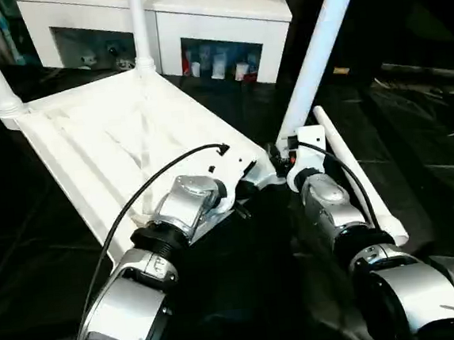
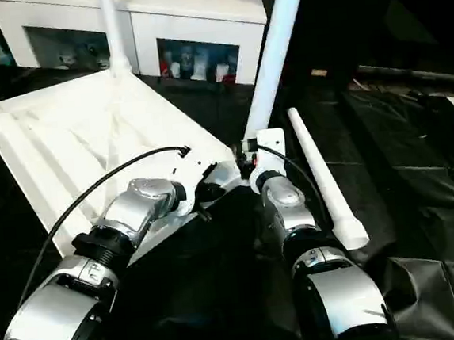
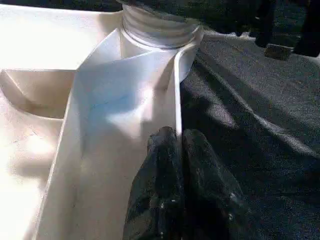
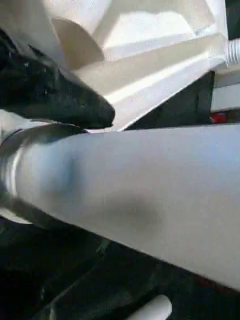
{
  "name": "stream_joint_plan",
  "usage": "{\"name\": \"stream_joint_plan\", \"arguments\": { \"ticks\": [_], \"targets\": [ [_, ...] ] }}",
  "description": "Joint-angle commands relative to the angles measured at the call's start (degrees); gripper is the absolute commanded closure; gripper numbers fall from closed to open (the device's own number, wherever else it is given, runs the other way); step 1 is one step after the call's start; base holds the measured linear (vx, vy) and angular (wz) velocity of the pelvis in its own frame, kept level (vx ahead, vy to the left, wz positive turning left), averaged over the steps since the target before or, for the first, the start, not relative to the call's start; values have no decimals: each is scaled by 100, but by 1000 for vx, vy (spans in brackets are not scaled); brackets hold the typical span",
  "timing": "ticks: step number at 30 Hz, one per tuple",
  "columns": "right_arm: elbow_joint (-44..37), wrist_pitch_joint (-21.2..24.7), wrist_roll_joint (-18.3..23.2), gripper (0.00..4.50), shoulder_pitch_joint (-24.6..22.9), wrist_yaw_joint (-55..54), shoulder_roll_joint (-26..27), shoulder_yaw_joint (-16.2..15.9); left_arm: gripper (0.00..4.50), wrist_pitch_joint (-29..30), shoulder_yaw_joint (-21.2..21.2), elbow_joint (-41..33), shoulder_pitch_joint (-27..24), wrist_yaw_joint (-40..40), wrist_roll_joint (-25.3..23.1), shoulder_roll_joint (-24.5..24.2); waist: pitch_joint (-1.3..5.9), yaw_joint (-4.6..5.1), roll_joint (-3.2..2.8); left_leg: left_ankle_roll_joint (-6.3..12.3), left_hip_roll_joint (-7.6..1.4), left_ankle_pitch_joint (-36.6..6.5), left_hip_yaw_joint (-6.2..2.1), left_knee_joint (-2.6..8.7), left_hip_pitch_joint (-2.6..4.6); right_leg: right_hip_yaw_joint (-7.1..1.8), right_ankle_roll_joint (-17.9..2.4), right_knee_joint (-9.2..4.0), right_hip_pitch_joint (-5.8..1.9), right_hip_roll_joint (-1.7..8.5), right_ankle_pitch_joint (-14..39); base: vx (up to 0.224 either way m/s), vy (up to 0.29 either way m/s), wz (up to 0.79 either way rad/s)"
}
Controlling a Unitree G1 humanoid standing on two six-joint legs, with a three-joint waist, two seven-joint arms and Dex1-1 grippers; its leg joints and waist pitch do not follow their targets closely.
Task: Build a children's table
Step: Insert table leg to table base
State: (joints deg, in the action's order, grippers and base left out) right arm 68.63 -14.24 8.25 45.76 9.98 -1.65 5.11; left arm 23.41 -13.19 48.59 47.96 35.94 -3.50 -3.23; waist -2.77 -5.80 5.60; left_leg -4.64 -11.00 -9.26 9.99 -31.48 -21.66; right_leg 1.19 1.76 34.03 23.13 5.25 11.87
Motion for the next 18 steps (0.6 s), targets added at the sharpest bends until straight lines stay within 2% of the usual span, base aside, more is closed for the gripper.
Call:
{"name": "stream_joint_plan", "arguments": {
  "ticks": [1,3,6,11,18],
  "targets": [
    [199,114,-65,117,-83,264,58,-35,450,-34,57,212,6,-31,-3,3,204,-4,-48,-53,-197,-2620,-72,474,73,-130,-734,-540,-56,272,2168,0,0,0],
    [191,54,-73,112,-64,334,34,-8,450,-53,61,233,19,-22,2,-5,210,-2,-50,-46,-200,-2557,-70,473,64,-131,-761,-531,-64,273,2093,0,0,0],
    [208,-15,-111,77,-45,353,-14,1,450,-90,73,275,44,-16,4,-10,235,-14,-47,-15,-202,-2265,-46,455,55,-129,-859,-489,-88,257,1654,0,0,0],
    [188,-89,-98,77,-52,488,-57,33,450,-120,82,289,55,-1,12,-7,243,-21,-51,13,-202,-2185,-35,444,51,-123,-891,-490,-99,269,1701,0,0,0],
    [115,-262,-70,77,-75,642,-183,107,450,-254,7,278,38,250,20,-42,270,-29,-71,50,-200,-1937,-22,425,45,-116,-999,-445,-136,259,1357,0,0,0]
  ]
}}
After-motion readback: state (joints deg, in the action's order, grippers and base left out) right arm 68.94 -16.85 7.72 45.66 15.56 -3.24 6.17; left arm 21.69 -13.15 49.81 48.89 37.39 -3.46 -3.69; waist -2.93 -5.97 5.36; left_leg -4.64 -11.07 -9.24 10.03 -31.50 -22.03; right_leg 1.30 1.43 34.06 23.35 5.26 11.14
